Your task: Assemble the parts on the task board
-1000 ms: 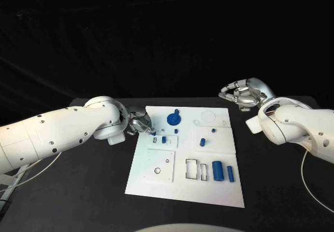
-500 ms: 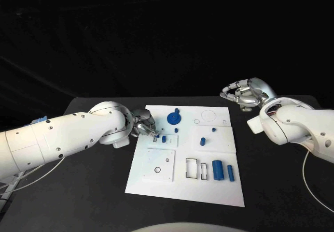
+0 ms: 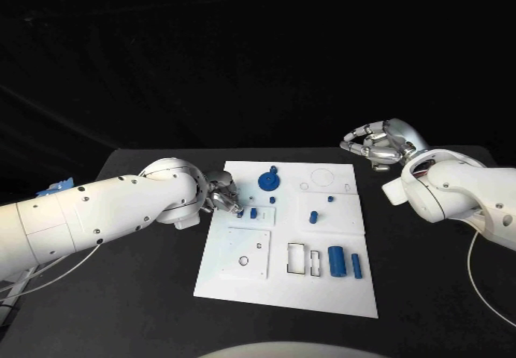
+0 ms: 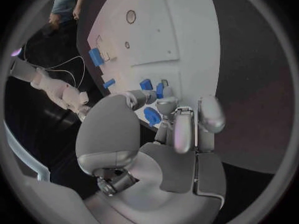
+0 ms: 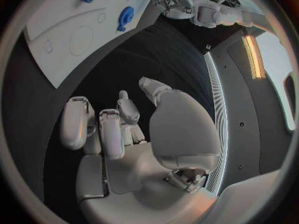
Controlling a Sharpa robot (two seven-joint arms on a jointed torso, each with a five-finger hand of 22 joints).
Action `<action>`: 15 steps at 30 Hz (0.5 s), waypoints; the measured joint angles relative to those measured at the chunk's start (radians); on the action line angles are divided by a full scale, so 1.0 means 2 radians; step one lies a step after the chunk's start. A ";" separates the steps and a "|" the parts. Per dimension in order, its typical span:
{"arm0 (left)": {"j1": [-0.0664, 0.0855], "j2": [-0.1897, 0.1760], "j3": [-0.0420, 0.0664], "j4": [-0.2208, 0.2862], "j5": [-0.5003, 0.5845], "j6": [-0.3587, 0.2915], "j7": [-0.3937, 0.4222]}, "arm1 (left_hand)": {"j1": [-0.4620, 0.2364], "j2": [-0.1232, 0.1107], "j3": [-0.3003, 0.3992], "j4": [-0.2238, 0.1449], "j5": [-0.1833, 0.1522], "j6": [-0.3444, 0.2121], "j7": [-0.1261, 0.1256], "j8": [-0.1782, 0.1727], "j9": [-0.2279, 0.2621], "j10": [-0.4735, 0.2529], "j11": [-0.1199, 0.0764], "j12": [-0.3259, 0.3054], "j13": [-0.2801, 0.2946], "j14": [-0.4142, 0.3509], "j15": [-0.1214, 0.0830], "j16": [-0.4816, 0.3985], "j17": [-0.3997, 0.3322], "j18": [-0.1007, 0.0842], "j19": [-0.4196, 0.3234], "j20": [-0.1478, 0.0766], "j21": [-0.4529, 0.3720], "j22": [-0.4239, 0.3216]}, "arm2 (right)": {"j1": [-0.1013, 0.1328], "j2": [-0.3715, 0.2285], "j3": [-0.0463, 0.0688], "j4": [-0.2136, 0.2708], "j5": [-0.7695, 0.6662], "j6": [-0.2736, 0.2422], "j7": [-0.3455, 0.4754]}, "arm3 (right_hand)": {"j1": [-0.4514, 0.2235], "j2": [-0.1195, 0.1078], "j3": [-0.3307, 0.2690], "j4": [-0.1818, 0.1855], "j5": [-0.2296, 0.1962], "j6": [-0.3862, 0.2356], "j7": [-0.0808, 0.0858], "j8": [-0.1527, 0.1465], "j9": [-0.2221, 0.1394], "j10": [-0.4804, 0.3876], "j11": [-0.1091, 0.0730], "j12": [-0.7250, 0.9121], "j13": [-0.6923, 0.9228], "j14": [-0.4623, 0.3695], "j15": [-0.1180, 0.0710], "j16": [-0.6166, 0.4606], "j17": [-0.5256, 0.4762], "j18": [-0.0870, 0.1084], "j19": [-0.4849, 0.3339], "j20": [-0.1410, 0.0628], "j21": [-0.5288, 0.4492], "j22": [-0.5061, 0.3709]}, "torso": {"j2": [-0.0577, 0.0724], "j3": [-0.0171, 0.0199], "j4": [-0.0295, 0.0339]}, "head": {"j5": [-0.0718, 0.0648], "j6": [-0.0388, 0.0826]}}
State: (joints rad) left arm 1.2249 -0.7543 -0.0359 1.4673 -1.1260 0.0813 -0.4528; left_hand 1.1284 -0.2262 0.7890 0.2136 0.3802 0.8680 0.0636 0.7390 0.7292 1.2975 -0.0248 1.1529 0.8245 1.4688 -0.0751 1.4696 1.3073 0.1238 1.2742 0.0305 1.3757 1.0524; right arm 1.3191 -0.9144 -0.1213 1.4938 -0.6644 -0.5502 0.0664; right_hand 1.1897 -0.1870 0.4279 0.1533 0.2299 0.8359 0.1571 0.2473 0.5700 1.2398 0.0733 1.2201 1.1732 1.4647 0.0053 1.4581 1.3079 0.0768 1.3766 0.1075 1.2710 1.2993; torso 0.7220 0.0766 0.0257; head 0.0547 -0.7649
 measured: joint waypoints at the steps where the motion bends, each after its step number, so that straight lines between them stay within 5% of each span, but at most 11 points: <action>1: 0.000 0.000 0.000 0.000 -0.001 0.001 -0.001 | -0.001 0.001 0.000 0.000 0.002 0.000 0.000 0.001 0.000 0.000 0.000 0.000 0.000 0.000 0.000 0.000 0.000 0.000 0.000 0.000 0.000 0.000 | 0.000 0.000 0.000 0.000 0.000 0.000 0.000 | 0.000 0.000 0.000 0.000 0.000 0.000 0.000 0.000 0.000 0.000 0.000 0.000 0.000 0.000 0.000 0.000 0.000 0.000 0.000 0.000 0.000 0.000 | 0.000 0.0000 0.0001 | 0.000 0.000; 15: 0.000 0.003 0.000 -0.003 -0.013 0.010 -0.004 | -0.005 -0.001 -0.001 -0.001 0.003 0.002 -0.002 0.001 -0.001 0.000 0.000 0.000 0.001 0.000 0.000 0.000 0.000 0.000 0.002 -0.002 0.000 0.001 | 0.000 0.000 0.000 0.000 0.000 0.000 0.000 | 0.000 0.000 0.000 0.000 0.000 0.000 0.000 0.000 0.000 0.000 0.000 0.000 0.000 0.000 0.000 0.000 0.000 0.000 0.000 0.000 0.000 0.000 | 0.000 0.0000 0.0003 | 0.000 -0.001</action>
State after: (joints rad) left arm 1.2247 -0.7491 -0.0350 1.4622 -1.1521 0.1012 -0.4606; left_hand 1.1180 -0.2292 0.7862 0.2108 0.3869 0.8712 0.0604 0.7409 0.7280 1.2975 -0.0248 1.1529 0.8257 1.4688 -0.0751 1.4696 1.3073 0.1238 1.2777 0.0269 1.3757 1.0545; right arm 1.3182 -0.9150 -0.1213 1.4939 -0.6644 -0.5495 0.0665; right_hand 1.1897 -0.1871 0.4279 0.1532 0.2299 0.8359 0.1571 0.2473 0.5698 1.2398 0.0733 1.2201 1.1732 1.4648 0.0053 1.4581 1.3077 0.0768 1.3766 0.1075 1.2711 1.2993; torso 0.7215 0.0765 0.0263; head 0.0539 -0.7667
